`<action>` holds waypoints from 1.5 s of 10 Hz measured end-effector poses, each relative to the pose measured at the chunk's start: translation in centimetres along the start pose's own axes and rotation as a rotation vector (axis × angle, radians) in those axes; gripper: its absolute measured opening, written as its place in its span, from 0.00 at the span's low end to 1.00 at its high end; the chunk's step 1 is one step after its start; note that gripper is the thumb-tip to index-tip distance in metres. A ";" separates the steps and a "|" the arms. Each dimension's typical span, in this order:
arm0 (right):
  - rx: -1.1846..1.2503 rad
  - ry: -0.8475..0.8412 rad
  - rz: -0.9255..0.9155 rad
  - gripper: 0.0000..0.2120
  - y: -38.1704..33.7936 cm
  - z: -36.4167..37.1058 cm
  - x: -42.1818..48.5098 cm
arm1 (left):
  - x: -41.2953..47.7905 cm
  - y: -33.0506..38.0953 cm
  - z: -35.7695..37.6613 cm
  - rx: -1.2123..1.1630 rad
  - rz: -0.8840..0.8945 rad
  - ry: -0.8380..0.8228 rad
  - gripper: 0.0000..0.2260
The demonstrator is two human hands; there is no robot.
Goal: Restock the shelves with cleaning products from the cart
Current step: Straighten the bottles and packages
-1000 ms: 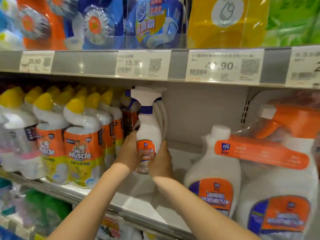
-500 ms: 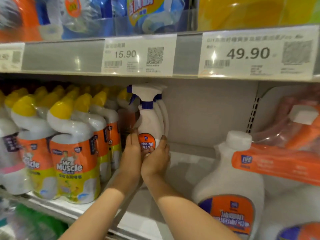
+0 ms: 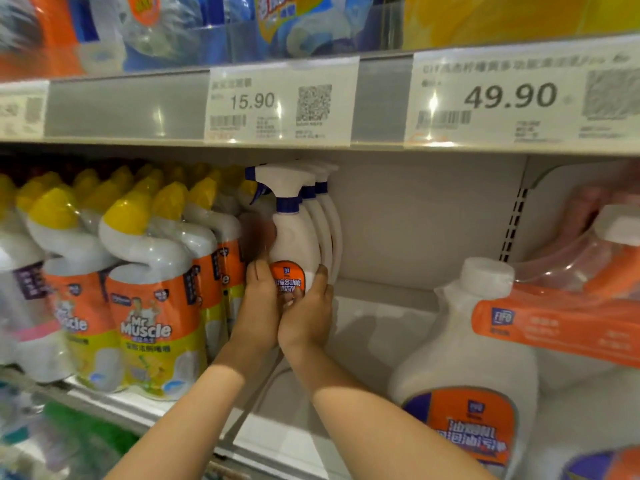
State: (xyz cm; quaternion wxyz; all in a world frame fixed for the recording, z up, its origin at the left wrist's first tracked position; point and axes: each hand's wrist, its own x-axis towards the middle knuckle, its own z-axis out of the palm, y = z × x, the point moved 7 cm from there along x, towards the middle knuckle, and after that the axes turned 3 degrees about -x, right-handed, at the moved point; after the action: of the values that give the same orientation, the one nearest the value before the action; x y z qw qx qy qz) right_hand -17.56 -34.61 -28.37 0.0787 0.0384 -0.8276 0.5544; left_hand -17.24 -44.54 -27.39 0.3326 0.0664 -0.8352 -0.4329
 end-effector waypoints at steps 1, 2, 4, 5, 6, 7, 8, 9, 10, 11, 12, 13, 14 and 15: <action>0.087 0.021 0.010 0.30 0.8 0.1 -0.4 | -0.7 0.4 -0.5 0.071 0.019 0.000 0.27; 0.132 0.034 0.045 0.28 1.3 -0.2 -1.2 | -2.5 1.9 -1.2 0.165 0.087 -0.012 0.29; 0.198 0.005 0.063 0.22 1.1 -1.3 -3.7 | -4.5 2.3 -2.4 0.074 -0.076 0.021 0.15; 0.278 -0.075 0.044 0.18 0.6 -2.2 -5.4 | -6.2 3.7 -3.3 0.193 -0.058 0.062 0.08; 0.367 -0.135 -0.030 0.09 0.3 -4.0 -7.7 | -9.2 6.0 -4.5 0.199 -0.012 0.095 0.09; 0.411 -0.227 -0.126 0.09 -0.2 -6.4 -10.6 | -12.7 8.5 -5.8 0.136 0.006 0.131 0.14; 0.439 -0.341 -0.228 0.06 -0.6 -8.6 -14.0 | -17.0 10.2 -7.6 0.073 -0.066 0.205 0.13; 0.441 -0.421 -0.307 0.04 -0.2 -10.6 -17.9 | -22.4 11.3 -9.9 0.037 -0.160 0.284 0.11; 0.485 -0.636 -0.305 0.04 1.0 -11.1 -22.9 | -29.1 12.3 -12.5 -0.002 -0.242 0.371 0.07; 0.560 -0.905 -0.281 0.03 2.4 -10.9 -29.4 | -37.2 12.9 -15.3 -0.011 -0.339 0.500 0.06; 0.582 -1.175 -0.227 0.02 3.9 -10.4 -36.4 | -45.5 13.4 -17.4 0.037 -0.446 0.606 0.08; 0.563 -1.373 -0.174 0.02 5.3 -10.1 -42.8 | -53.4 13.7 -19.0 0.047 -0.560 0.707 0.08; 0.511 -1.527 -0.189 0.02 6.3 -10.1 -48.4 | -60.5 14.2 -20.6 0.012 -0.653 0.831 0.06; 0.449 -1.642 -0.198 0.02 6.8 -10.2 -53.3 | -67.2 15.1 -22.3 0.030 -0.727 0.968 0.05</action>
State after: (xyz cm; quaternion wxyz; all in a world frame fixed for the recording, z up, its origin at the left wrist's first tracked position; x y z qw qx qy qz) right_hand 34.82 -23.89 -39.95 -0.5069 0.5145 -0.4858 0.4923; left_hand 50.88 -23.59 -40.28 0.5046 0.5416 -0.5188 -0.4276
